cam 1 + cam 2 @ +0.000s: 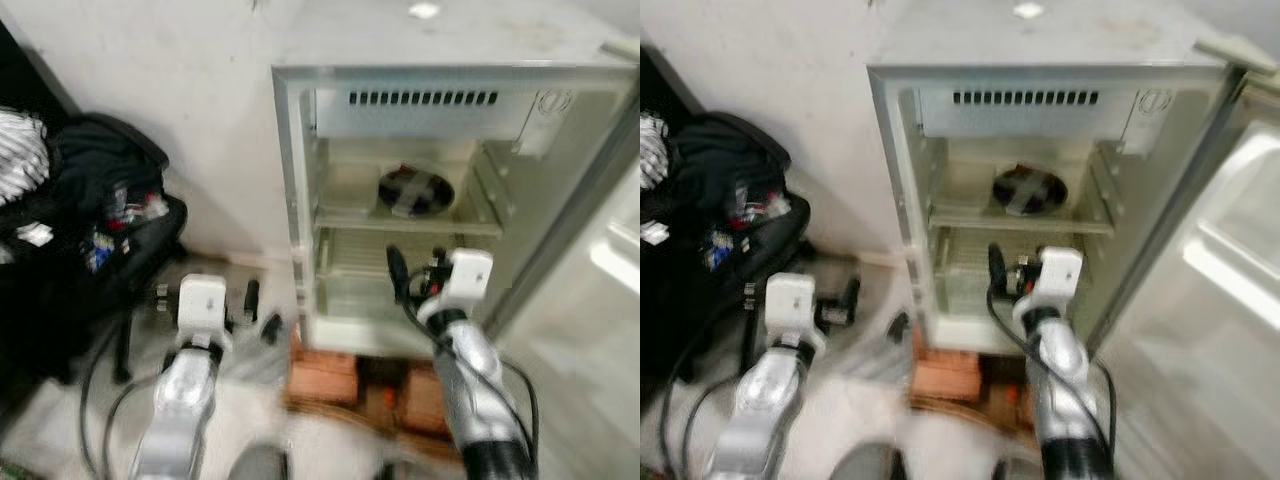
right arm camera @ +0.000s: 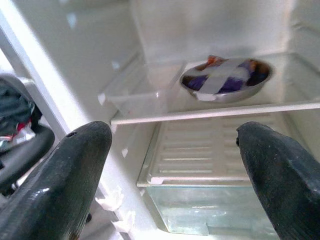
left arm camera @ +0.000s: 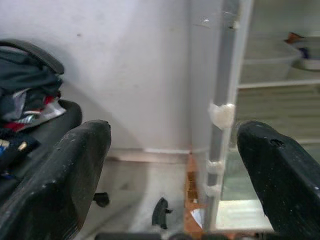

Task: Restocking fridge

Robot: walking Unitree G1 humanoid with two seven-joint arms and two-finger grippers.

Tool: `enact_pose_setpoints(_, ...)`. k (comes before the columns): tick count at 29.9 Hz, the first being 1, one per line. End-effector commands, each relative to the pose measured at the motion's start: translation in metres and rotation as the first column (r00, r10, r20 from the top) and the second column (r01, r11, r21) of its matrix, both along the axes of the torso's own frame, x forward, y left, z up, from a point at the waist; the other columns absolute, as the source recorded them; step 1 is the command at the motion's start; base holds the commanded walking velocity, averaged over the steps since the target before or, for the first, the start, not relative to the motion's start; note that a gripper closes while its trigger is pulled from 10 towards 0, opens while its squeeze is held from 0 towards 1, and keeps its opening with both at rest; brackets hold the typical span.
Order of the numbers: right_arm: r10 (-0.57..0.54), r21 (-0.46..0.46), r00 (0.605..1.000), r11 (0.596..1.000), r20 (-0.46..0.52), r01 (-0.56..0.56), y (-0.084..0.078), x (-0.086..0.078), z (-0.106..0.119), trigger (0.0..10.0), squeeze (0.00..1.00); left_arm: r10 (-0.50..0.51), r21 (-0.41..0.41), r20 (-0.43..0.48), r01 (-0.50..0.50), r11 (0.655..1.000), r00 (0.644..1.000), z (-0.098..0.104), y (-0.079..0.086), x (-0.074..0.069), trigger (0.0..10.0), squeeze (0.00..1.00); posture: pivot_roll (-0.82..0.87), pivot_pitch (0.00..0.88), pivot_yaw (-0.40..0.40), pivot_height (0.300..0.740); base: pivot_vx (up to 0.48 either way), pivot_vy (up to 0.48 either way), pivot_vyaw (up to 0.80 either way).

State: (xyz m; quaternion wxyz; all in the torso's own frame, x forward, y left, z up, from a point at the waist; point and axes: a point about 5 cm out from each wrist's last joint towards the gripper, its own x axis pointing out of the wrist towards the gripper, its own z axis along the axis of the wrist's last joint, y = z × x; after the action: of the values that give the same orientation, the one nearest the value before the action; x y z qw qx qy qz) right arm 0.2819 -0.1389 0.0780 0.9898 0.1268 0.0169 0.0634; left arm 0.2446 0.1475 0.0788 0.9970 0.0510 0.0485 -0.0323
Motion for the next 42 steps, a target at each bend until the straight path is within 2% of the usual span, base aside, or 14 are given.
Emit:
enact_pose_setpoints(1, -0.003, -0.006, 1.0, 1.0, 0.004, 0.003, -0.001, 0.001, 0.004, 10.0, 0.84, 0.001, 0.002, 0.005, -0.001, 1.0, 1.0, 0.001, -0.001, 0.0, 10.0, 0.0, 0.07, 0.037, 0.037, 0.74, -0.27, 0.0, 0.0)
enact_pose_setpoints(6, -0.002, -0.006, 1.0, 1.0, -0.005, 0.002, -0.001, 0.0, 0.006, 10.0, 0.84, 0.0, 0.002, 0.007, 0.0, 1.0, 1.0, 0.001, -0.001, 0.0, 10.0, 0.0, 0.07, 0.037, 0.037, 0.74, -0.27, 0.0, 0.0)
enact_pose_setpoints(7, 0.003, -0.017, 1.0, 1.0, -0.009, -0.003, -0.002, -0.001, 0.005, 10.0, 0.27, -0.005, 0.002, 0.006, 0.005, 1.0, 1.0, 0.0, -0.002, 0.001, 10.0, 0.0, 0.06, 0.037, 0.03, 0.74, -0.277, 0.0, 0.0)
enact_pose_setpoints(8, 0.006, -0.034, 1.0, 0.999, -0.013, -0.007, -0.005, 0.001, 0.005, 10.0, 0.0, -0.005, 0.0, -0.001, 0.005, 1.0, 1.0, -0.002, -0.003, 0.0, 10.0, 0.0, 0.06, 0.042, 0.029, 0.74, -0.266, 0.0, 0.0)
enact_pose_setpoints(11, -0.009, 0.024, 0.999, 1.0, -0.033, 0.009, -0.013, 0.011, 0.008, 10.0, 0.0, -0.004, 0.006, -0.02, 0.004, 1.0, 1.0, -0.004, 0.0, -0.001, 10.0, 0.0, 0.06, 0.051, 0.04, 0.74, -0.415, 0.0, 0.0)
enact_pose_setpoints(16, -0.043, 0.014, 0.999, 0.999, -0.031, 0.043, -0.019, 0.011, 0.009, 10.0, 0.0, 0.027, -0.019, -0.053, -0.029, 0.999, 0.998, -0.01, 0.004, -0.001, 10.0, 0.0, 0.06, 0.058, 0.039, 0.74, -0.412, 0.0, 0.0)
enact_pose_setpoints(18, -0.067, -0.001, 0.997, 0.998, -0.031, 0.067, -0.022, 0.008, 0.008, 10.0, 0.0, 0.039, -0.032, -0.074, -0.041, 0.999, 0.996, -0.013, 0.006, -0.001, 10.0, 0.0, 0.06, 0.056, 0.041, 0.74, -0.45, 0.0, 0.0)
enact_pose_setpoints(20, -0.096, -0.072, 0.995, 0.993, -0.008, 0.095, -0.028, 0.004, 0.009, 10.0, 0.0, 0.034, -0.03, -0.072, -0.036, 0.999, 0.997, -0.013, 0.005, -0.001, 10.0, 0.0, 0.05, 0.058, 0.042, 0.74, -0.45, 0.0, 0.0)
enact_pose_setpoints(23, -0.018, -0.129, 1.0, 0.991, 0.013, 0.02, -0.025, -0.005, 0.007, 10.0, 0.0, 0.026, -0.029, -0.07, -0.028, 0.999, 0.997, -0.012, 0.005, 0.0, 10.0, 0.0, 0.04, 0.06, 0.05, 0.74, -0.447, 0.0, 0.0)
enact_pose_setpoints(28, 0.007, -0.069, 1.0, 0.998, 0.018, -0.005, -0.023, -0.003, 0.01, 10.0, 0.0, 0.02, -0.031, -0.043, -0.021, 0.999, 0.999, -0.008, 0.004, 0.005, 10.0, 0.0, 0.05, 0.067, 0.034, 0.74, -0.404, 0.0, 0.0)
enact_pose_setpoints(30, 0.027, -0.087, 0.999, 0.996, 0.02, -0.026, -0.022, -0.001, 0.01, 10.0, 0.0, 0.025, -0.024, -0.024, -0.026, 0.999, 0.999, -0.005, 0.002, 0.008, 10.0, 0.0, 0.06, 0.069, 0.023, 0.74, -0.337, 0.0, 0.0)
enact_pose_setpoints(36, -0.005, -0.061, 0.999, 0.998, -0.036, 0.003, -0.014, 0.005, -0.001, 10.0, 0.0, 0.03, -0.05, -0.037, -0.032, 0.998, 0.999, -0.009, 0.007, 0.012, 10.0, 0.0, 0.06, 0.053, 0.026, 0.74, -0.052, 0.0, 0.0)
enact_pose_setpoints(39, -0.004, -0.052, 1.0, 0.999, -0.023, 0.003, -0.01, 0.006, 0.003, 10.0, 0.0, 0.027, -0.024, -0.033, -0.028, 0.999, 0.999, -0.008, 0.009, 0.013, 10.0, 0.0, 0.06, 0.038, 0.038, 0.74, 0.0, 0.0, 0.0)
enact_pose_setpoints(42, -0.026, -0.088, 1.0, 0.996, -0.006, 0.026, -0.007, 0.008, 0.007, 10.0, 0.0, 0.019, -0.021, -0.015, -0.019, 1.0, 1.0, -0.006, 0.01, 0.015, 10.0, 0.0, 0.05, 0.039, 0.046, 0.74, 0.0, 0.0, 0.0)
